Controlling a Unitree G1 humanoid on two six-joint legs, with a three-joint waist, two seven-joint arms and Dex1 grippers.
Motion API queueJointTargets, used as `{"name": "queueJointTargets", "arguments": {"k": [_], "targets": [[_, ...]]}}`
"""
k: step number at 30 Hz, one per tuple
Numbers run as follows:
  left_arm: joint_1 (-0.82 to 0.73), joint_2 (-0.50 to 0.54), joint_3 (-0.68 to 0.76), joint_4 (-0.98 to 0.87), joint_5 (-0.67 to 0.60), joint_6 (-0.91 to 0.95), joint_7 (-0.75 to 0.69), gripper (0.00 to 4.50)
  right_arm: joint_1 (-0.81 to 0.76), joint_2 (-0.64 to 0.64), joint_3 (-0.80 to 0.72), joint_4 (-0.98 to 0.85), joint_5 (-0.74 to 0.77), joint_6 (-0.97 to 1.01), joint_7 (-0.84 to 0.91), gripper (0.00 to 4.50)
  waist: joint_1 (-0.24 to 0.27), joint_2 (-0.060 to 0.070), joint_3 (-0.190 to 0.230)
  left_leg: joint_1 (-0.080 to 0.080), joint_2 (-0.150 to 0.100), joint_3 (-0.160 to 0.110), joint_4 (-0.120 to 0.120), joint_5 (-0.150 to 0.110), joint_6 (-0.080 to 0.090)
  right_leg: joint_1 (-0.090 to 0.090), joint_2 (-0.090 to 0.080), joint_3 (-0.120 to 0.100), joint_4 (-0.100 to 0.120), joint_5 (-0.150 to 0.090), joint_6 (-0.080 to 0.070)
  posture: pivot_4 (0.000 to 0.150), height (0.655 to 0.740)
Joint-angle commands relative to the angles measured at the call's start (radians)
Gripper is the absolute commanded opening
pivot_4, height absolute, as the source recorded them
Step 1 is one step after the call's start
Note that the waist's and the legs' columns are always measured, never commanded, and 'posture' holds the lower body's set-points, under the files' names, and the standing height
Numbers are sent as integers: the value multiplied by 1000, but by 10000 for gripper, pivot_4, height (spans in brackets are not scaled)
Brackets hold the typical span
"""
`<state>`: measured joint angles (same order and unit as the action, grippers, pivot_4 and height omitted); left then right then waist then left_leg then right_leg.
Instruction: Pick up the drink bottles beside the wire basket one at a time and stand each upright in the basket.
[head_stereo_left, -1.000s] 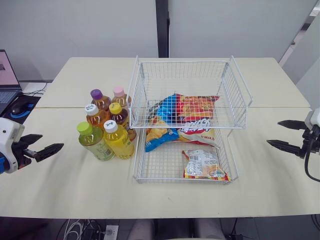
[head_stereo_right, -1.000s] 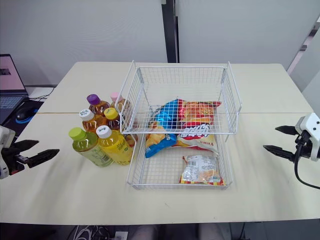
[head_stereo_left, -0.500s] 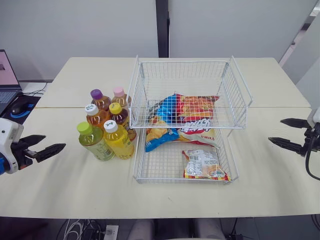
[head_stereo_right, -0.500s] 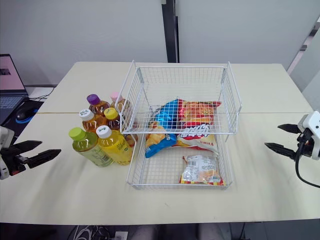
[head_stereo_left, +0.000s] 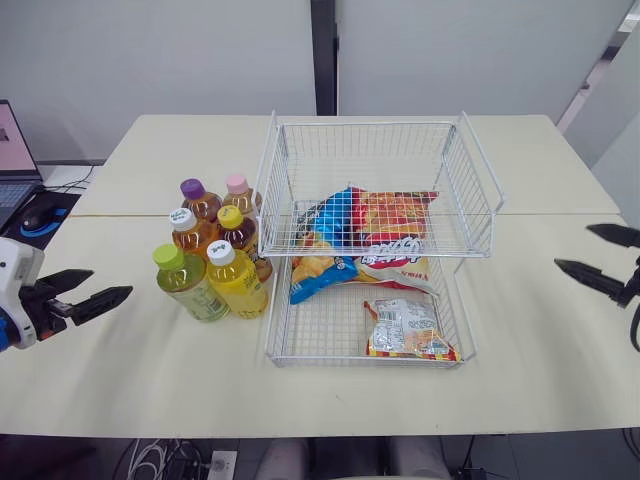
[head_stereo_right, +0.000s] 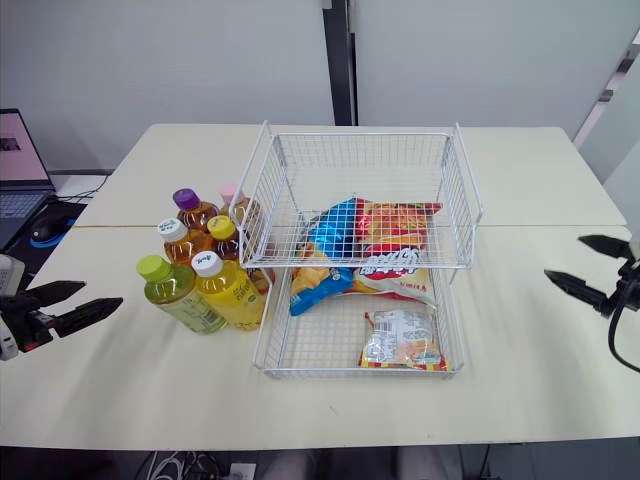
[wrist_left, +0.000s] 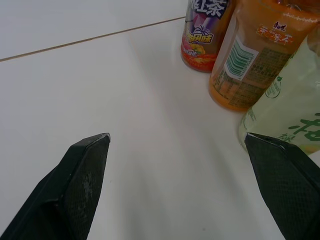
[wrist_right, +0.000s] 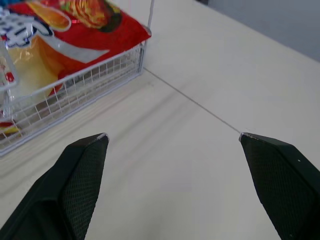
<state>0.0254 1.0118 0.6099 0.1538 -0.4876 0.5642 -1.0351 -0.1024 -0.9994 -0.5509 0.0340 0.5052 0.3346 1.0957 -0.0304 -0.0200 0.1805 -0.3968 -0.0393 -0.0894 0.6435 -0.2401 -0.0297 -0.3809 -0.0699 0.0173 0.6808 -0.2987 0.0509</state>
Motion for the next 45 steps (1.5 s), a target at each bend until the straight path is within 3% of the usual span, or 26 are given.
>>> {"name": "queueJointTargets", "arguments": {"k": [1,6,9,18,26,34,45], "targets": [[-14,4,25,-22,-18,2,7,44622,-55,-25,-102,-181,164,122,-42,45000,0,0,0,0,0,0,0,0,0,0,0,0,0,0,0,1500,7400],[-18,7,25,-21,-24,9,8,44622,-241,-95,-64,-353,413,309,-88,45000,-1,1,1,0,0,0,0,0,0,-1,0,0,0,0,0,1500,7400],[-2,2,34,-46,-31,20,12,44622,-423,-107,67,-389,515,369,-91,45000,0,0,1,-1,0,-2,0,0,0,-1,0,0,-1,0,0,1500,7400],[145,-45,147,-171,-57,57,20,44622,-749,-37,410,-383,527,459,33,45000,-1,0,0,-4,1,-1,-1,0,0,-6,-2,1,-1,0,-1,1500,7400],[251,-94,249,-364,-154,142,22,44622,-817,49,548,-380,450,462,110,45000,7,-1,1,-5,0,-3,0,0,0,-6,-2,1,-1,0,-1,1500,7400],[106,-85,238,-516,-341,303,148,44622,-803,83,569,-399,411,450,156,45000,11,-1,1,-5,0,-4,0,0,0,-5,-2,0,-1,0,-1,1500,7400],[-10,-188,93,-569,-287,155,265,44622,-801,103,549,-413,417,461,140,45000,1,-1,1,-4,0,-2,0,0,0,-5,-1,-1,0,0,-1,1500,7400]]}}
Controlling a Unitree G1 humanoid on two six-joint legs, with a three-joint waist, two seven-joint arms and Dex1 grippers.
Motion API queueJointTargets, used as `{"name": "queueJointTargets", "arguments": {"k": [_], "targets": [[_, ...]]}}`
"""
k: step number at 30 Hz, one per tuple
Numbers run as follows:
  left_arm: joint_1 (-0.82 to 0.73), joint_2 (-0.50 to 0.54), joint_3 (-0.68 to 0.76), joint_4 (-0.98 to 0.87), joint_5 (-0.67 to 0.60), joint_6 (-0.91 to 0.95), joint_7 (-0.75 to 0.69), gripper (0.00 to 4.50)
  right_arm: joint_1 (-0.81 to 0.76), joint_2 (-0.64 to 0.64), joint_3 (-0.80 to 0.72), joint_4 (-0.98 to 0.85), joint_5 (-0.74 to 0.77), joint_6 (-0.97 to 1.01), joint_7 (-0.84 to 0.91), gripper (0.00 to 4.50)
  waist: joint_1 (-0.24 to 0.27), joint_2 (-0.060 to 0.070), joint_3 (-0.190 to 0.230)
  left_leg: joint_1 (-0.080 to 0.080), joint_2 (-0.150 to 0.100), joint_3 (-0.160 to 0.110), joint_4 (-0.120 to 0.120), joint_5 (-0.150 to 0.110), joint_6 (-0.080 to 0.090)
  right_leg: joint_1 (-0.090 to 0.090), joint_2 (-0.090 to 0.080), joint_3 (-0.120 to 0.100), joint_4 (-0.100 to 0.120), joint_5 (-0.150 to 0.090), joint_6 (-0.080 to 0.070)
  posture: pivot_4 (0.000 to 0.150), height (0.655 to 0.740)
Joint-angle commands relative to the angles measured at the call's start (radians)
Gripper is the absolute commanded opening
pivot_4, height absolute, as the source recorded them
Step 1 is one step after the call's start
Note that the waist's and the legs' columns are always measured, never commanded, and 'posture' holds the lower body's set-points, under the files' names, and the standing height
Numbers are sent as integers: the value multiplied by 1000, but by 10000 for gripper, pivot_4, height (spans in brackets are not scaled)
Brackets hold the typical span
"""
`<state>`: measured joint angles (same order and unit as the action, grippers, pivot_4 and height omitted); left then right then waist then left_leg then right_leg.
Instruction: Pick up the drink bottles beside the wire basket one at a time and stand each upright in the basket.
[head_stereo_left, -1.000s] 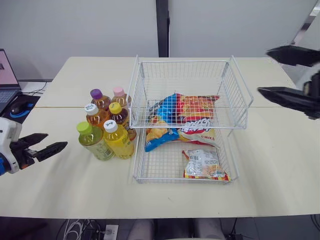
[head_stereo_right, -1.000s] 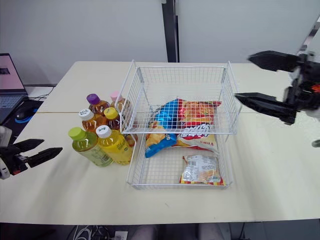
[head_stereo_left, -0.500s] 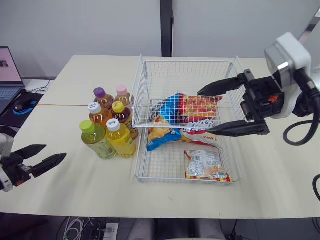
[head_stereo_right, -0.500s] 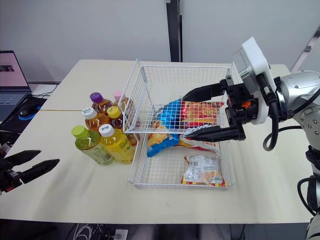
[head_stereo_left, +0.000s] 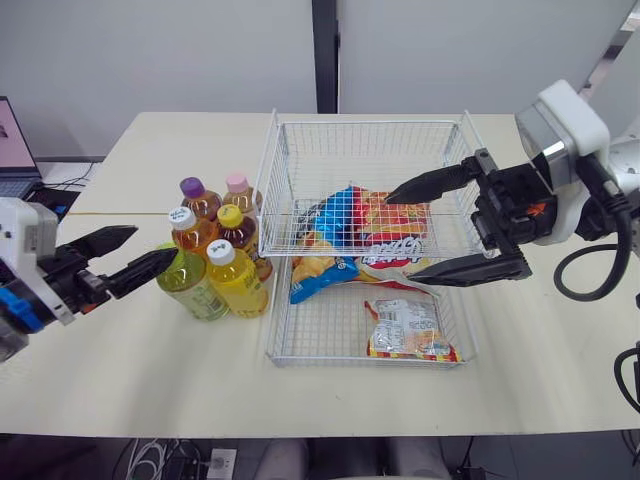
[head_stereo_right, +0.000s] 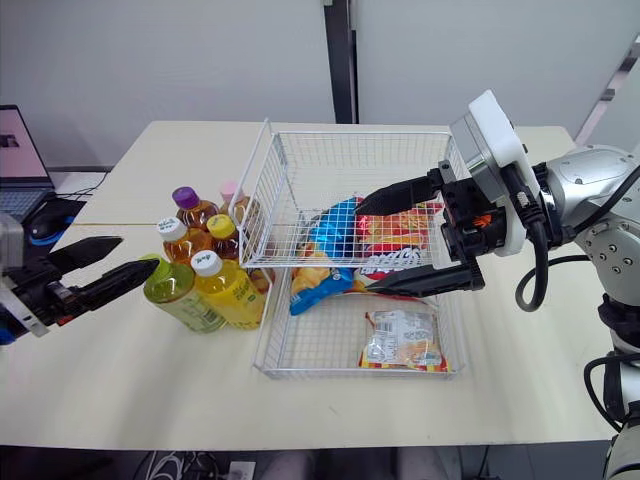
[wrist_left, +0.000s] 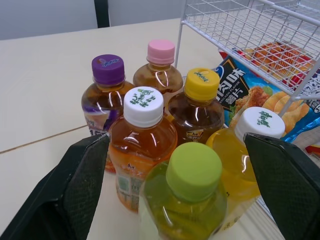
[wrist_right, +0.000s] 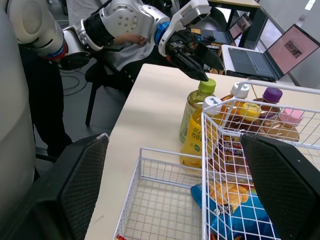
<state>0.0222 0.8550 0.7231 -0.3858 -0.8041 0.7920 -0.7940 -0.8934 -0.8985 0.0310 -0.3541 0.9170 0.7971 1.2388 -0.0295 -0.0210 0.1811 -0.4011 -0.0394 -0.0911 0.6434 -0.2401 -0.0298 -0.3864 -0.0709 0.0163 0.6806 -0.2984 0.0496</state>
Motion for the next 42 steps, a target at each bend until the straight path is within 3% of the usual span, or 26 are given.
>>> {"name": "queueJointTargets", "arguments": {"k": [1,6,21,24,32,42], "targets": [[1,-42,-31,-35,39,-86,29,44622,-9,3,-34,-26,5,-3,-3,45000,0,0,0,0,0,0,0,0,0,0,0,0,0,0,0,1500,7400],[20,-75,-71,-28,130,-181,68,44622,-6,9,-45,-27,24,5,-6,45000,2,0,0,0,0,0,0,0,0,0,0,0,0,0,0,1500,7400],[27,-86,-88,-29,59,-136,85,44622,-5,35,-62,-21,34,19,-19,45000,2,0,0,0,0,0,0,0,0,0,0,0,0,0,0,1500,7400],[13,-85,-101,-26,62,-139,86,38932,-2,35,-68,-26,40,21,-21,45000,2,0,0,0,0,0,0,0,0,0,0,0,0,0,0,1500,7400],[21,-79,-130,-19,73,-132,72,14102,11,35,-86,-41,57,26,-30,45000,2,0,0,0,0,0,0,0,0,0,1,0,0,0,0,1500,7400],[27,-19,-19,-57,-9,-74,56,13821,2,28,-92,-18,46,9,-20,45000,1,-1,1,0,0,0,0,0,0,0,1,0,0,0,0,1500,7400]]}}
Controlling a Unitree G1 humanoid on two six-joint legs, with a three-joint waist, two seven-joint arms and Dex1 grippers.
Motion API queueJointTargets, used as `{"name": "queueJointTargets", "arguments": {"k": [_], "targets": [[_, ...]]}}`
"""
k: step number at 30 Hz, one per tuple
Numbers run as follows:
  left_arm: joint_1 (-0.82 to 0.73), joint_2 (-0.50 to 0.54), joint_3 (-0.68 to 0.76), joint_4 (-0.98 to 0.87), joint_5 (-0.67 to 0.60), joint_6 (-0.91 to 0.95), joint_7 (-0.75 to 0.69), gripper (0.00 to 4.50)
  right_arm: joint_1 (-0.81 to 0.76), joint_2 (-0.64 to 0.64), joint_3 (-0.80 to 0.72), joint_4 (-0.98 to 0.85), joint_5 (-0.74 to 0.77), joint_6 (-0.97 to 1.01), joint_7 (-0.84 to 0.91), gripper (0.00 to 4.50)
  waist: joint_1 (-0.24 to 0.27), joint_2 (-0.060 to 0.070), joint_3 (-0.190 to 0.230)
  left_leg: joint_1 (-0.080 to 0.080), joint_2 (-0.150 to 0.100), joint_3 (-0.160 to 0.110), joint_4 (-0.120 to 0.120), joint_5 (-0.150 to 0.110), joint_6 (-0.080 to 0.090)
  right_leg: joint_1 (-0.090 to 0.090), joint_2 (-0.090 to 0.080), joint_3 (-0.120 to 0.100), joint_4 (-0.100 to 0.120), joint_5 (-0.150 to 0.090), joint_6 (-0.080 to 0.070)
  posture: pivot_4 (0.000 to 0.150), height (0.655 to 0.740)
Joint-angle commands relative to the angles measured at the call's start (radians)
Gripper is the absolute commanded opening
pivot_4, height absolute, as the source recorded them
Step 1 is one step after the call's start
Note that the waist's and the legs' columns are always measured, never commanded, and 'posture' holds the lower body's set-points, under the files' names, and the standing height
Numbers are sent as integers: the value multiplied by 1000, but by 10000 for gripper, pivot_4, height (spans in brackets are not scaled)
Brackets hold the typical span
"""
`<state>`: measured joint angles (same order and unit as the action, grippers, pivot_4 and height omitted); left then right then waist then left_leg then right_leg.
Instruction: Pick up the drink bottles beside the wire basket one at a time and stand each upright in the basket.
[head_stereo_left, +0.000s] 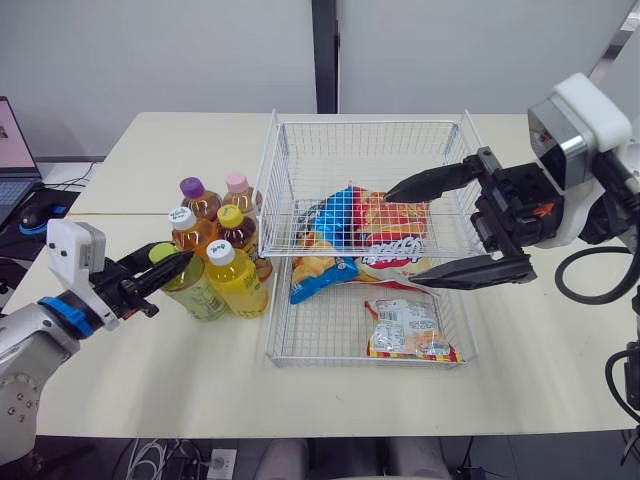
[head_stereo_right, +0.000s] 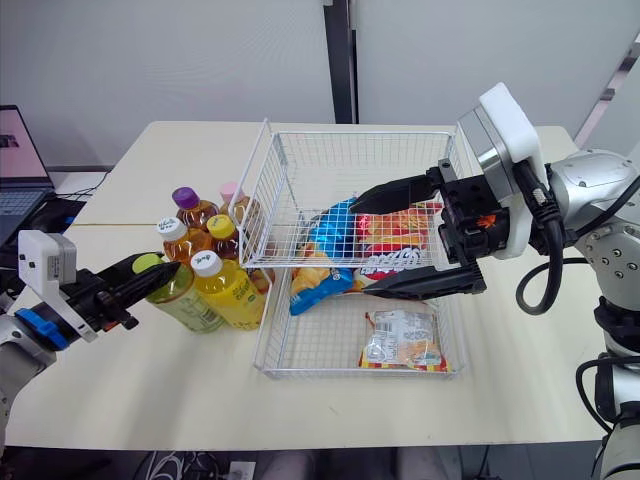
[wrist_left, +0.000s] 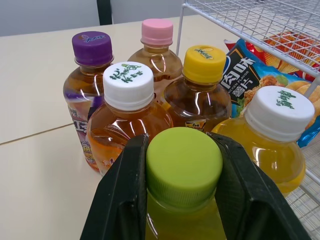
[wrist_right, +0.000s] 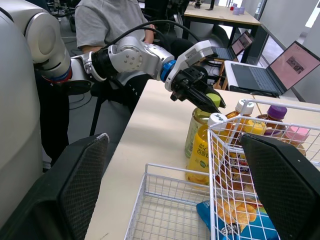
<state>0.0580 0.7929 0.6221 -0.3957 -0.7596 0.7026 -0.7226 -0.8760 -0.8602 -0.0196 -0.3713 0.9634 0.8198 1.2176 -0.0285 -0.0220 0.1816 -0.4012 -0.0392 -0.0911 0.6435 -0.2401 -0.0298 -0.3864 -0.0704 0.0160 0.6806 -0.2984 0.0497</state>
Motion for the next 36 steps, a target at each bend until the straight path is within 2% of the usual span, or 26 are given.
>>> {"name": "queueJointTargets", "arguments": {"k": [1,9,16,21,23,25,27,29,32,36], "targets": [[-9,59,102,-49,-69,29,-19,13820,-18,-10,-42,2,0,-14,2,45000,0,0,0,0,0,0,0,0,0,0,0,0,0,0,0,1500,7400],[14,237,283,-8,-109,126,-108,13820,-37,0,-24,44,-35,-46,25,45000,0,-1,1,0,0,0,-1,0,0,-1,0,0,0,0,0,1500,7400],[-158,430,356,104,-179,249,-121,13820,-64,7,-21,81,-85,-82,41,45000,1,-2,2,0,0,0,-1,0,0,-1,1,-1,0,0,0,1500,7400],[-367,602,240,270,-211,267,-142,13820,-87,-22,-37,117,-153,-114,28,45000,-2,-3,5,-1,0,0,-1,0,0,-2,2,-1,0,0,0,1500,7400],[-482,659,134,343,-235,235,-165,13820,-92,-44,-50,131,-171,-110,17,45000,-3,-3,5,-1,0,1,-2,0,0,-2,5,-1,0,0,0,1500,7400],[-670,690,-25,409,-273,197,-172,13820,-93,-74,-68,136,-168,-78,3,45000,1,-4,6,-1,0,1,-2,0,0,-2,5,0,0,0,0,1500,7400],[-898,660,-199,443,-269,206,-191,13820,-97,-97,-85,137,-164,-49,-31,45000,3,-5,7,-1,0,0,-1,0,0,-2,6,-1,0,0,0,1500,7400],[-1125,582,-355,483,-224,236,-227,13820,-84,-120,-111,129,-165,-41,-51,45000,1,-5,7,-3,-1,0,0,0,0,-2,6,-1,0,0,1,1500,7400],[-1357,473,-506,562,-145,266,-287,13820,-54,-145,-147,113,-156,-32,-69,45000,0,-5,7,-6,-1,2,2,0,0,-3,9,-1,0,0,2,1500,7400],[-1576,313,-636,682,-45,269,-383,13820,-8,-162,-194,78,-131,-14,-99,45000,-3,-5,8,-8,-1,3,3,0,0,-4,10,-1,1,0,2,1500,7400]]}}
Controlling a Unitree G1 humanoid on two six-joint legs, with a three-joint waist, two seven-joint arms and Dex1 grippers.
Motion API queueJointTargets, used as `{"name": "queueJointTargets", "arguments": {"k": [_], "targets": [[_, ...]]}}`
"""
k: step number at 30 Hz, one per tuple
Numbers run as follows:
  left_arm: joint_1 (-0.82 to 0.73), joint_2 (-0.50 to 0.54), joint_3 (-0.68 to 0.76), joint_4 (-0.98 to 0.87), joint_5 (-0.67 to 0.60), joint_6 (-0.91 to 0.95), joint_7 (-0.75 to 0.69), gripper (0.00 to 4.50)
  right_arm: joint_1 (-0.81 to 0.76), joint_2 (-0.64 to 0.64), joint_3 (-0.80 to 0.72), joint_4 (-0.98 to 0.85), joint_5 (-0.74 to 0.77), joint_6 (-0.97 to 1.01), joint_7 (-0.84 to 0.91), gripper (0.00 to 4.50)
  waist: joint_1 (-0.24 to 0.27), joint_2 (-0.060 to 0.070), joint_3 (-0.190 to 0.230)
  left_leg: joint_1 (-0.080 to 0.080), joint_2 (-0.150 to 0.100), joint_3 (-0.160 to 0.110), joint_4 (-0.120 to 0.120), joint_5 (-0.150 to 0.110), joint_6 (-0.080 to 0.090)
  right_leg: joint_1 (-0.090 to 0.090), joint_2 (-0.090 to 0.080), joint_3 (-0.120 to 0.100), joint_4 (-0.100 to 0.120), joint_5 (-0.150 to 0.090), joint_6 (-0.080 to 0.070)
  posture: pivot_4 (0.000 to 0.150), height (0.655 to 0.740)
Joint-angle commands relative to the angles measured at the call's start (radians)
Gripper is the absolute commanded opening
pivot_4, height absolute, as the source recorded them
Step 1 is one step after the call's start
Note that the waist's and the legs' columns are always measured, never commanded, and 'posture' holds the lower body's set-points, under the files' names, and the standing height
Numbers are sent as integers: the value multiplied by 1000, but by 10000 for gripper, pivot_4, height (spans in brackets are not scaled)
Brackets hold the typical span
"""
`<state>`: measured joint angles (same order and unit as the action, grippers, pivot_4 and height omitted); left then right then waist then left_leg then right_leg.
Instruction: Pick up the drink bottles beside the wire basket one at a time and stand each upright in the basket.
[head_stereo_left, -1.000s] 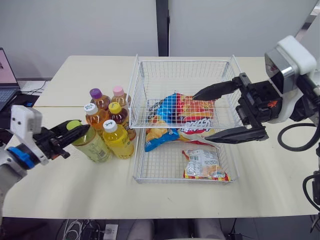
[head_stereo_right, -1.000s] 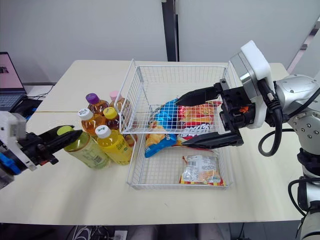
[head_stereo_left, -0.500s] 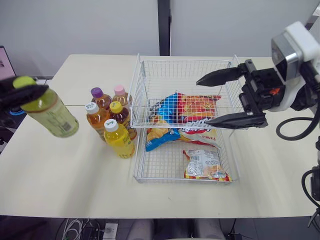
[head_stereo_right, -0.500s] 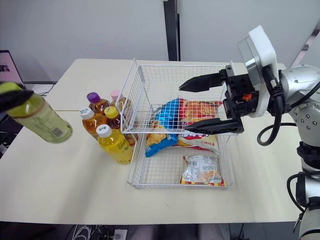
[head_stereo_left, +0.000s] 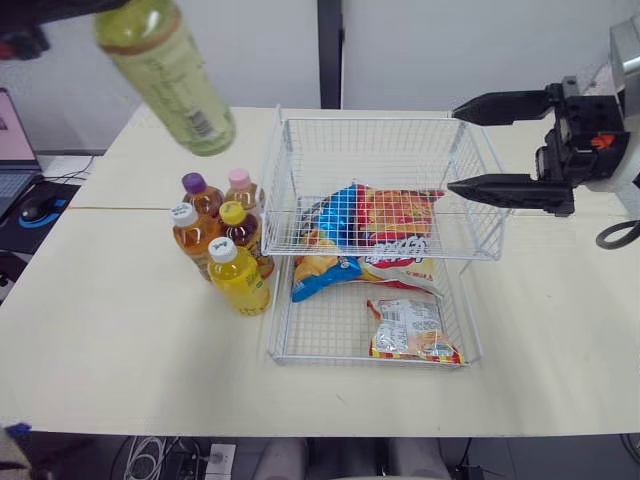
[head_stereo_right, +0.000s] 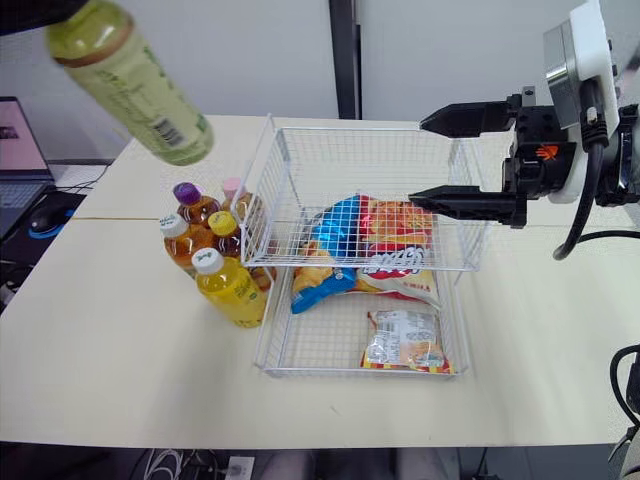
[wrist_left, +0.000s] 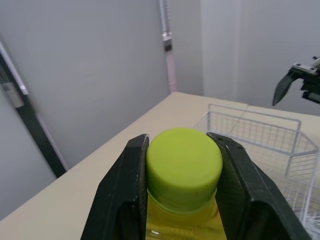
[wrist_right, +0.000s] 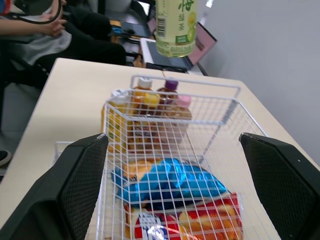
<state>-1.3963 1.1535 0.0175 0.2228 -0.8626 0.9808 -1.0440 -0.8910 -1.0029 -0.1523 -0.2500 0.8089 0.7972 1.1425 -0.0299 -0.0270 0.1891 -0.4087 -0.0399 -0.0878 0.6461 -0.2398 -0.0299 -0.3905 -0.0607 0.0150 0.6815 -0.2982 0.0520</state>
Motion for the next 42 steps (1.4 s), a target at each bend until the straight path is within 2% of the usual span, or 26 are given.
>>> {"name": "queueJointTargets", "arguments": {"k": [1,5,9,15,20,27,38,40,42], "targets": [[-156,-76,-48,91,79,-11,-82,13820,13,-21,-67,-48,27,12,-31,45000,-5,0,0,0,0,0,0,0,0,-1,0,0,0,0,0,1500,7400],[-300,-267,-123,231,168,-75,-168,13820,46,-34,-103,-75,40,34,-70,45000,-11,0,0,-7,1,1,1,0,0,-8,0,1,1,0,0,1500,7400],[-348,-409,-137,326,246,-149,-205,13820,65,-48,-115,-83,31,30,-96,45000,-12,0,0,-12,0,1,1,1,0,-15,-1,3,2,0,0,1500,7400],[-290,-643,-179,401,394,-353,-161,13820,112,-66,-157,-112,53,47,-139,45000,-12,0,0,-13,0,1,2,1,0,-16,-1,4,3,0,0,1500,7400],[-278,-790,-145,531,474,-459,-75,13820,146,-95,-204,-131,59,74,-184,45000,-8,0,0,-13,-1,1,4,0,0,-16,-2,5,5,0,0,1500,7400],[-304,-903,-91,696,526,-560,1,13820,201,-117,-287,-181,140,145,-240,45000,-1,0,0,-14,-1,2,5,0,0,-16,-2,4,7,0,0,1500,7400],[-381,-959,-53,846,586,-587,-36,13820,240,-141,-319,-211,198,156,-285,45000,0,0,0,-17,-2,2,16,0,1,-16,-2,2,15,0,1,1500,7400],[-392,-954,-55,852,600,-610,-45,21022,247,-142,-322,-215,205,154,-290,45000,-1,0,0,-17,-2,2,16,0,1,-16,-2,2,15,0,1,1500,7400],[-398,-947,-58,855,616,-628,-51,26065,254,-143,-326,-218,210,150,-295,45000,-2,0,0,-17,-2,2,16,0,0,-16,-2,2,15,0,1,1500,7400]]}}
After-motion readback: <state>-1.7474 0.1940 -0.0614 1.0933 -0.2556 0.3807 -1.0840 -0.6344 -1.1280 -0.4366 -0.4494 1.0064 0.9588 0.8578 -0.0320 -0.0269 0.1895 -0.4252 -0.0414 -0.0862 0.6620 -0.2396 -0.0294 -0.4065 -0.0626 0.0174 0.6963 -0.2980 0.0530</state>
